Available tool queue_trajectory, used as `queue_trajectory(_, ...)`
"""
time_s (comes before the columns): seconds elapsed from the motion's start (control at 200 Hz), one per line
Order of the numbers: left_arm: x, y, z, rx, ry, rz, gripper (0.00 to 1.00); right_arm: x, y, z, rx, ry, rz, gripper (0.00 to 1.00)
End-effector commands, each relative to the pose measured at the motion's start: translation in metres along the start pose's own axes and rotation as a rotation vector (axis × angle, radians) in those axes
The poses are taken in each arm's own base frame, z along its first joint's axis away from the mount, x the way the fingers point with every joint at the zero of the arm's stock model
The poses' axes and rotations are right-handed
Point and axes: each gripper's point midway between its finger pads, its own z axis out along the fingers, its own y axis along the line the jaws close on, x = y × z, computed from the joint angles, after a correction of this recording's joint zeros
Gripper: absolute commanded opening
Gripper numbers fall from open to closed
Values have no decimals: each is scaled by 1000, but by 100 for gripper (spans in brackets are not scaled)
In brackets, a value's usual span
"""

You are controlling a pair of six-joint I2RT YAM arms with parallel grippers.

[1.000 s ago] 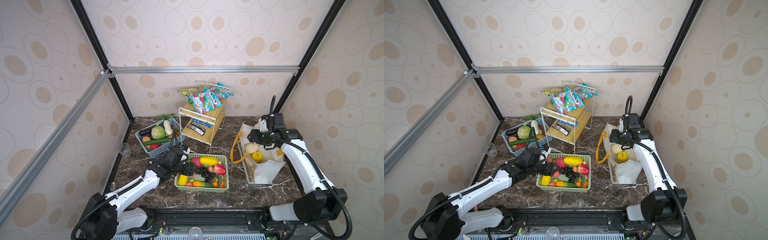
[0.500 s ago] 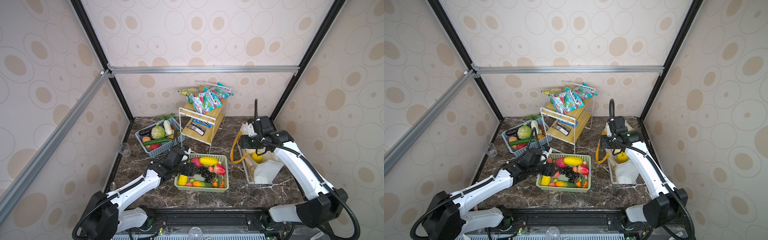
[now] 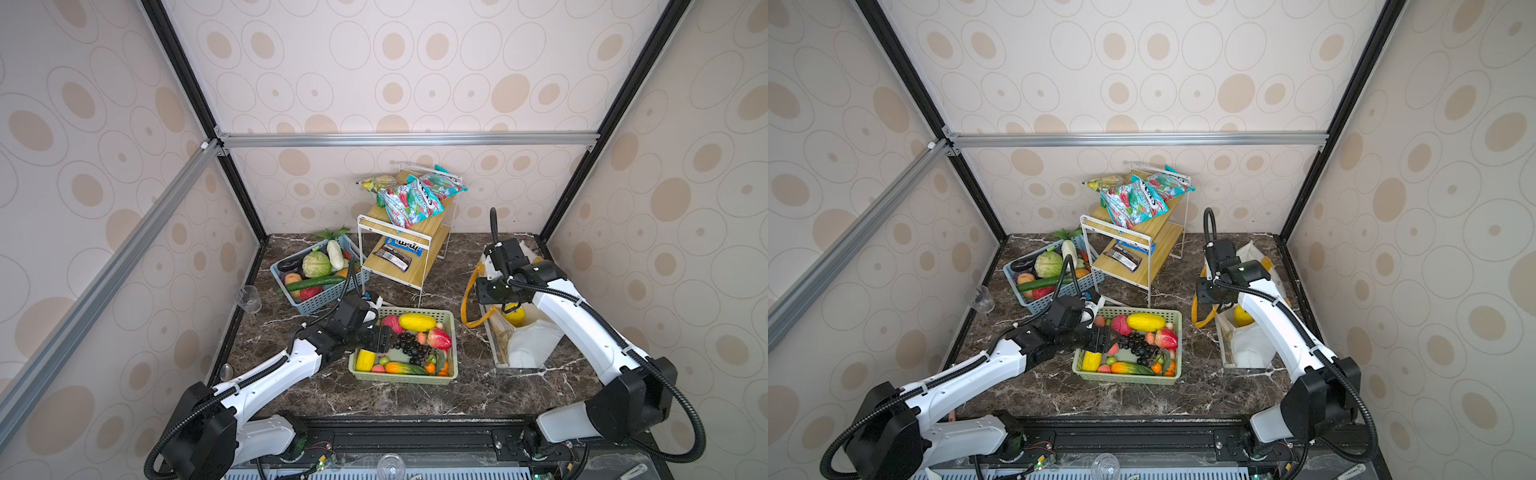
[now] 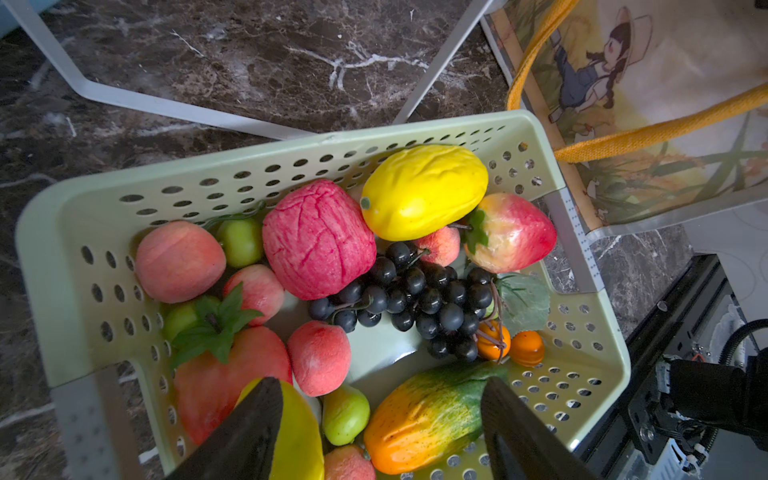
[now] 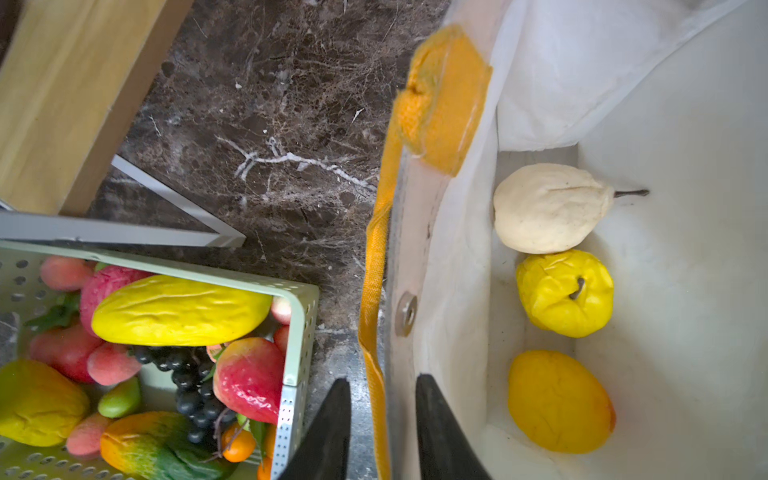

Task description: Place the food into the grocery bag and tie it

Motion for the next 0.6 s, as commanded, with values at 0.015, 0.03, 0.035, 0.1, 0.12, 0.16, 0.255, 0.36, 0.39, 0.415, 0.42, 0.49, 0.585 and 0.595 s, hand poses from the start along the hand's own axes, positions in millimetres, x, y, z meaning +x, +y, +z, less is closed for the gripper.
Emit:
queue_trajectory(0.015, -8, -6, -3, 4, -28, 11, 76, 3, 1, 1, 7, 12, -4, 19)
queue_trajectory(0.03, -8, -6, -3, 5, -28, 13, 76, 3, 1, 2, 6, 15, -4, 19)
queue_trajectory(0.035, -9, -6, -3, 5, -29, 12, 76, 3, 1, 2, 5, 15, -4, 19)
queue_trajectory(0.1, -9, -6, -3, 5, -30, 13, 76, 3, 3, 1, -6, 16, -2, 17)
queue_trajectory(0.12, -8, -6, -3, 6, -29, 13, 76, 2, 4, 1, -11, 13, 0, 16)
queue_trajectory(0.16, -9, -5, -3, 3, -29, 12, 76, 2, 6, 1, -22, 13, 3, 13)
queue_trajectory(0.255, -7, -5, -2, 4, -27, 13, 76, 1, 9, 1, -33, 8, 12, 8)
queue_trajectory(0.36, -8, -5, -3, 4, -28, 13, 76, -1, 9, 0, -32, 0, 18, 8)
queue_trajectory(0.39, -8, -6, -3, 5, -29, 15, 76, -1, 8, -1, -33, -1, 19, 7)
queue_trajectory(0.415, -8, -6, -3, 4, -29, 14, 76, -2, 9, -2, -36, -5, 21, 6)
queue_trajectory(0.42, -8, -5, -3, 4, -28, 14, 76, -2, 9, -2, -37, -5, 21, 5)
queue_trajectory(0.49, -8, -5, -3, 3, -28, 14, 76, -6, 14, -5, -61, -17, 29, 5)
queue_trajectory(0.585, -8, -5, -2, 0, -28, 15, 76, -11, 21, -8, -106, -32, 47, 4)
queue_trajectory(0.595, -8, -5, -2, 0, -27, 15, 76, -11, 22, -9, -110, -34, 48, 4)
